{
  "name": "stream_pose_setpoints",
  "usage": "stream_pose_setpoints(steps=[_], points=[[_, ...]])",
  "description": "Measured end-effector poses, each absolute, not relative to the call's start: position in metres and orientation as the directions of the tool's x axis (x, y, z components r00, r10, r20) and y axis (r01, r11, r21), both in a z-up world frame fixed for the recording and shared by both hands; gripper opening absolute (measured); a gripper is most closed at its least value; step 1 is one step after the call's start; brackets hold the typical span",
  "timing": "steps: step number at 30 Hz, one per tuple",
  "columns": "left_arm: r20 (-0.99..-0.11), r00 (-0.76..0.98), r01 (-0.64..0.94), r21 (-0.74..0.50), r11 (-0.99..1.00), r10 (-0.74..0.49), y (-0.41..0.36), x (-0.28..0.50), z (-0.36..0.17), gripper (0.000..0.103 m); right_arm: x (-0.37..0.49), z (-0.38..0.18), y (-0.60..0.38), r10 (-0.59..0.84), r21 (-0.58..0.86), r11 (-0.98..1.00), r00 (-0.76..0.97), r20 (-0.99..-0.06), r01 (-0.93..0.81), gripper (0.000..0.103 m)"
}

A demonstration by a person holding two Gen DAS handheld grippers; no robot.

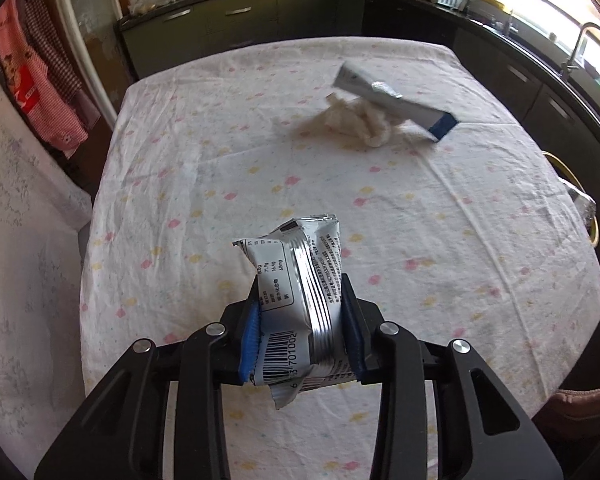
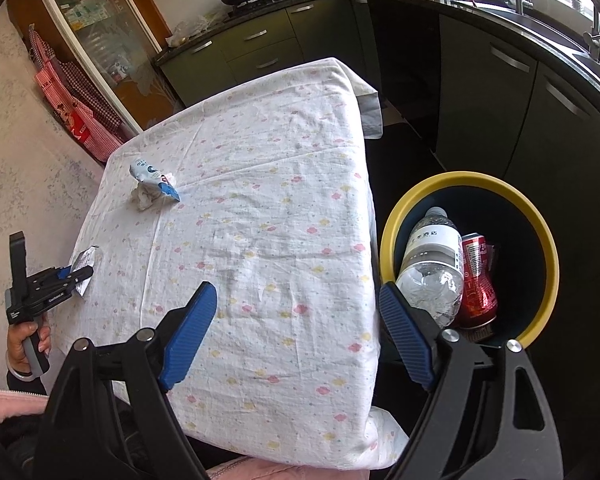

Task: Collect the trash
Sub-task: 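Grasp the silver snack wrapper with the left tool, then carry the snack wrapper over the bin and open the left tool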

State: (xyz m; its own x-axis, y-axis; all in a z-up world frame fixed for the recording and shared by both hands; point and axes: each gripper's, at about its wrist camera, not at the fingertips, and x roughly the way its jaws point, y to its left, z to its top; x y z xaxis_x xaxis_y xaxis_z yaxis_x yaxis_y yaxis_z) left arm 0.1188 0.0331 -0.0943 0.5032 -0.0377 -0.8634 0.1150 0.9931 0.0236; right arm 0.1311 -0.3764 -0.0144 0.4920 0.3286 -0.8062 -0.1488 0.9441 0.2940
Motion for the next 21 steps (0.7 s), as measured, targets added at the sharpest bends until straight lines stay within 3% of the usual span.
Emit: stream_pose_setpoints(steps=[9, 16, 21], points=[[-0.819, 0.545, 0.331, 0.013, 0.944, -0.180, -0.049, 0.118, -0.051, 0.036, 0.117, -0.012, -0.397, 0.277, 0.261, 0.959, 0.539, -0.795, -0.108, 0.079], [-0.783, 0.514, 0.545, -0.018, 0.839, -0.351, -0.154, 0.128, -0.022, 0.036, 0.088, -0.007, -0.457, 0.105, 0.171, 0.984, 0.622, -0.776, 0.049, 0.079], [-0.779, 0.431, 0.682, -0.049, 0.730, -0.455, -0.246, 0.140, -0.013, 0.036, 0.072, -0.018, -0.502, 0.069, 0.201, 0.970, 0.632, -0.772, 0.140, 0.080]])
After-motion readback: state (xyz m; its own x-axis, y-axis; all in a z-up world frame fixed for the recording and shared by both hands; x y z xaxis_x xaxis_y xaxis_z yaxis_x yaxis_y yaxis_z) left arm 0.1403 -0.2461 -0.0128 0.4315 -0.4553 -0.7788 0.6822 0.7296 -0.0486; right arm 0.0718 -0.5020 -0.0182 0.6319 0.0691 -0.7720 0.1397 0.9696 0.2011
